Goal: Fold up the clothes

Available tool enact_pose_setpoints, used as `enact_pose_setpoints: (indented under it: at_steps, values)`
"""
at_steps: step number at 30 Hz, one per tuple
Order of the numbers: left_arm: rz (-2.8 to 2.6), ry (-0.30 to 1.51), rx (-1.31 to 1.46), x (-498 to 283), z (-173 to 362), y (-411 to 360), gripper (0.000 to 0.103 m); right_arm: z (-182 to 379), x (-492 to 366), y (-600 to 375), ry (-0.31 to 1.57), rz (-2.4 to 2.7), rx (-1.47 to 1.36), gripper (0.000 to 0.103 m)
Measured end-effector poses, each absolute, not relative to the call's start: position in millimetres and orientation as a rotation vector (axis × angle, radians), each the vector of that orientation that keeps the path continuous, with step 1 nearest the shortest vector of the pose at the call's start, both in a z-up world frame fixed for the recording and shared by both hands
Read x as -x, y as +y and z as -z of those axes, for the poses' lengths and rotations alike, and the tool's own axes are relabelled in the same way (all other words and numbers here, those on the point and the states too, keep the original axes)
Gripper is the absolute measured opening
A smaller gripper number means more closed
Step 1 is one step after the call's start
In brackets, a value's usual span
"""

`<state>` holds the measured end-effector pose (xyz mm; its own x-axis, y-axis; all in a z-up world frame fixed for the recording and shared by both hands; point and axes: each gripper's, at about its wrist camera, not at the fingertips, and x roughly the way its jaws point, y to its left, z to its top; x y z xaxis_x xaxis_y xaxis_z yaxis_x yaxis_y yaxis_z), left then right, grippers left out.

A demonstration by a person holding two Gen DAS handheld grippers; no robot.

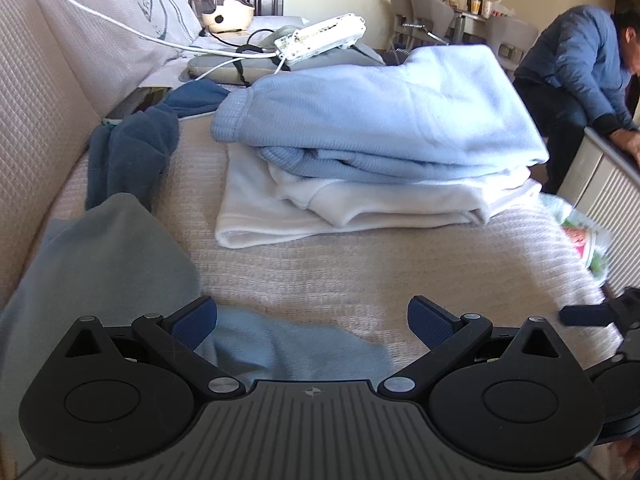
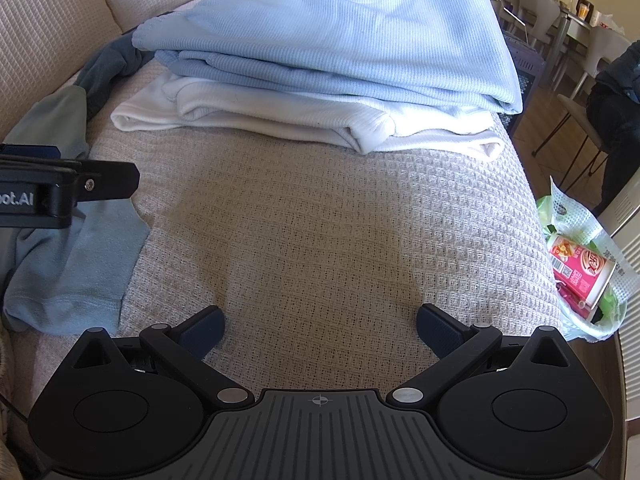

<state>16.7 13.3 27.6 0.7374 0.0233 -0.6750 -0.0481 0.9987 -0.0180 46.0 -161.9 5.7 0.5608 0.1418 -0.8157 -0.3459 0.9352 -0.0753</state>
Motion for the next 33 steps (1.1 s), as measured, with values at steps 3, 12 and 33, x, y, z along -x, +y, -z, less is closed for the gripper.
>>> enact_pose_setpoints:
  at_steps: [3,12,33]
  values:
    - [-0.051,0.746,0.033,-17.0,-26.9,13.8,0.102,-5.7,-45.9,-161.8,0.934,-0.29,0.238,0.103]
    - [-0.084,0.79,0.041,-20.3,-23.7,16.1,0.102,-5.8,-45.4,-161.1,0.932,-0.29,0.242,0.103]
    - [-0.147,0.769,-0.043,-19.4,-24.5,11.9,0.102,-5.8,-44.8,-161.1,0.928,-0.289,0.249,0.103]
